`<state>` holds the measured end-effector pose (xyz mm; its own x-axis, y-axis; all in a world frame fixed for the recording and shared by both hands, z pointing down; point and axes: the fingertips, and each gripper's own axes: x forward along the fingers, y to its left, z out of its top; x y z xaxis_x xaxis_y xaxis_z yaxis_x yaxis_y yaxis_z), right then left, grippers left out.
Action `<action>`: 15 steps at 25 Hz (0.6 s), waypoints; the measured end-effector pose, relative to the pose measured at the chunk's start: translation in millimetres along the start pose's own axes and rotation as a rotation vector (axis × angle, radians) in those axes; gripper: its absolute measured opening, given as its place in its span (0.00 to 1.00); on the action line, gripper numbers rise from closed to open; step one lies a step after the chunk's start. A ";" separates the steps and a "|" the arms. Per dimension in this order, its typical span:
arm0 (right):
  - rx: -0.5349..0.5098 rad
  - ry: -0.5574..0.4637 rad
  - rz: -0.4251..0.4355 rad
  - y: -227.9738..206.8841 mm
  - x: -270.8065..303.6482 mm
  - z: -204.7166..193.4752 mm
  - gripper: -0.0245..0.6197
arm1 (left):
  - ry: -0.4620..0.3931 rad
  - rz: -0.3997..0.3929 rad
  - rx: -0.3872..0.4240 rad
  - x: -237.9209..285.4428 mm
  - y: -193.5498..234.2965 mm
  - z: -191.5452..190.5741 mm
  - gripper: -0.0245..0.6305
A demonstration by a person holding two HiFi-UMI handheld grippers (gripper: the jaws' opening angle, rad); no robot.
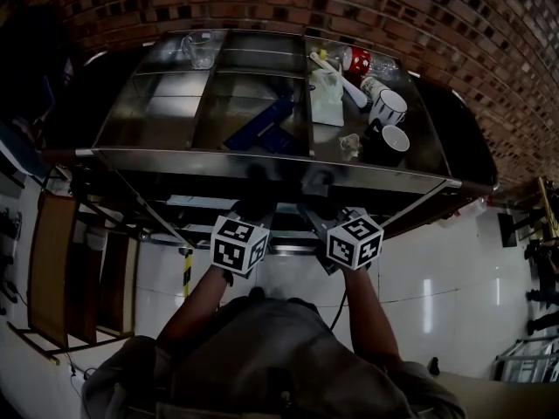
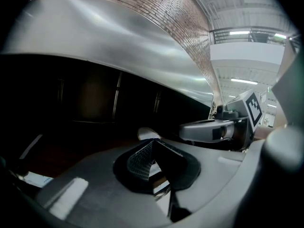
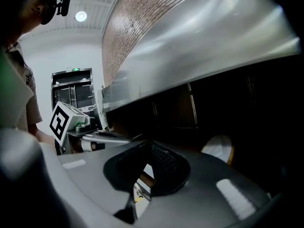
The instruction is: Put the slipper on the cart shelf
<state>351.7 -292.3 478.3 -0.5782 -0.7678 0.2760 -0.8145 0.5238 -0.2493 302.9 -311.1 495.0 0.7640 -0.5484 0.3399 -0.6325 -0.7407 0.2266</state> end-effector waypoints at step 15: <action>0.012 -0.018 -0.018 -0.7 -6.5 2.9 0.04 | -0.007 -0.004 0.001 -1.6 -3.3 0.7 0.05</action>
<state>356.1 -288.7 474.0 -0.5628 -0.7835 0.2635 -0.8239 0.5059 -0.2556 303.8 -308.0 493.0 0.7677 -0.5479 0.3322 -0.6290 -0.7433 0.2276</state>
